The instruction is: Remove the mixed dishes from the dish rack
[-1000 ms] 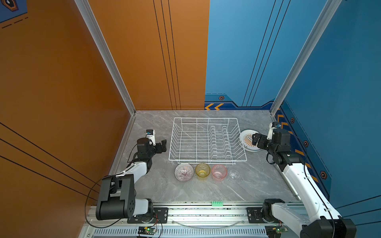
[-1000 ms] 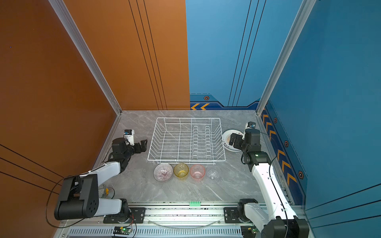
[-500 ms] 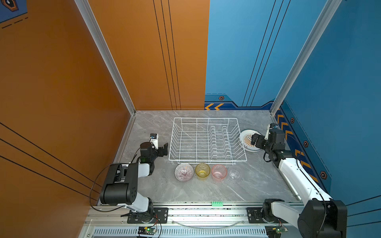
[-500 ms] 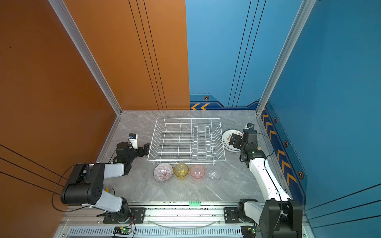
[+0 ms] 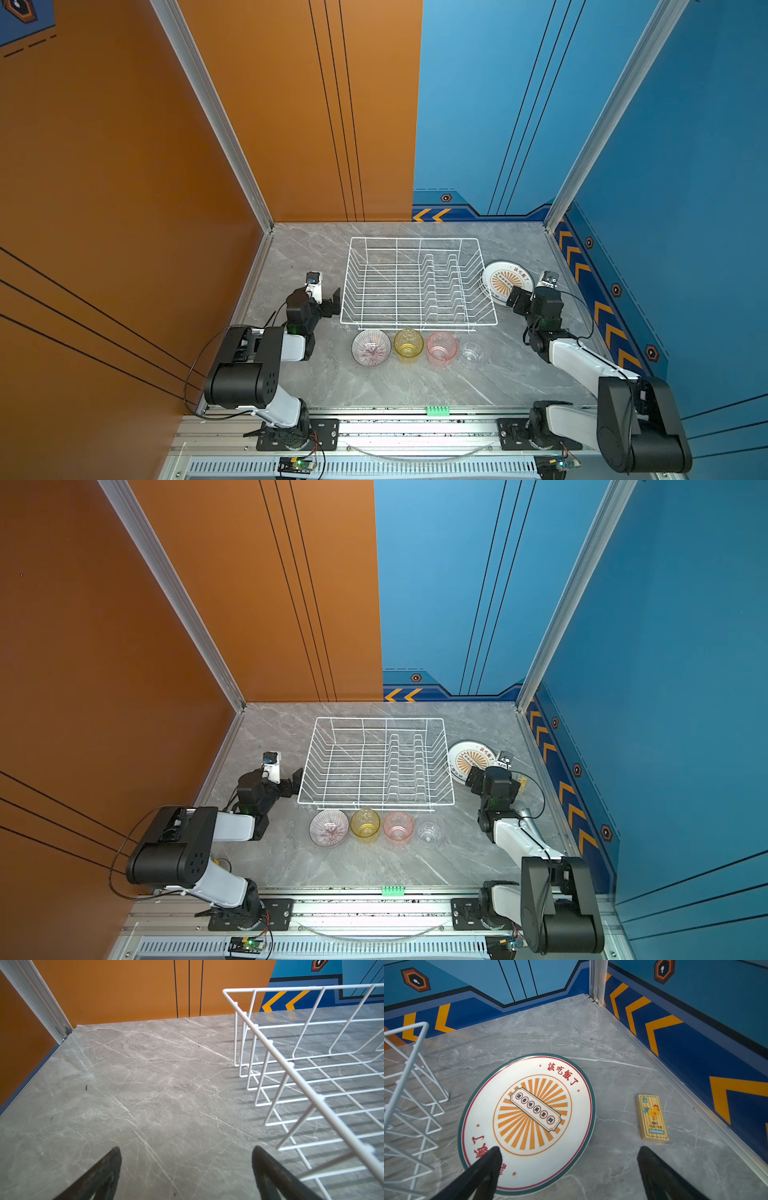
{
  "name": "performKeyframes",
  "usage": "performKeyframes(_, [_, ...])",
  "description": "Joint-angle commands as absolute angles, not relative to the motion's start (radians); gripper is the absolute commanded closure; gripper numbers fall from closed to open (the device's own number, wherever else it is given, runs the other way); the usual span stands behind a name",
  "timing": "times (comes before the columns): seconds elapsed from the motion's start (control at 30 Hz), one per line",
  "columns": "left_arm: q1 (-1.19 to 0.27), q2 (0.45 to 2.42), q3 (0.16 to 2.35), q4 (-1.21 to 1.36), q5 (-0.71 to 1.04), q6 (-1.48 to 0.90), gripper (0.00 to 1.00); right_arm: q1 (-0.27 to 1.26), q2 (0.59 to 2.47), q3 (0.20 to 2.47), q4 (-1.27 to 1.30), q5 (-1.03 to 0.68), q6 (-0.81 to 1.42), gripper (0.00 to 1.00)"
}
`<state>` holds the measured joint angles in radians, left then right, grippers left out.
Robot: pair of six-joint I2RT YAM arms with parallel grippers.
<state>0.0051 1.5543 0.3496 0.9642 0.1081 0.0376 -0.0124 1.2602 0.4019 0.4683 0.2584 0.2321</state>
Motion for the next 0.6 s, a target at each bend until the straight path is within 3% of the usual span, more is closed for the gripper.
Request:
performKeyframes(0.0, [0.000,1.558,0.342,0.987,0.089,0.053,0.02,-0.015,1.321,0.376,0.685,0.308,0.191,0.00])
performKeyframes(0.33, [0.000,1.560,0.342,0.986,0.088,0.053,0.02,0.047,1.541,0.367,0.919,0.253,0.083,0.00])
performKeyframes(0.57, [0.001,1.562,0.346,0.986,0.088,0.053,0.02,0.041,1.545,0.348,0.953,0.271,0.098,0.00])
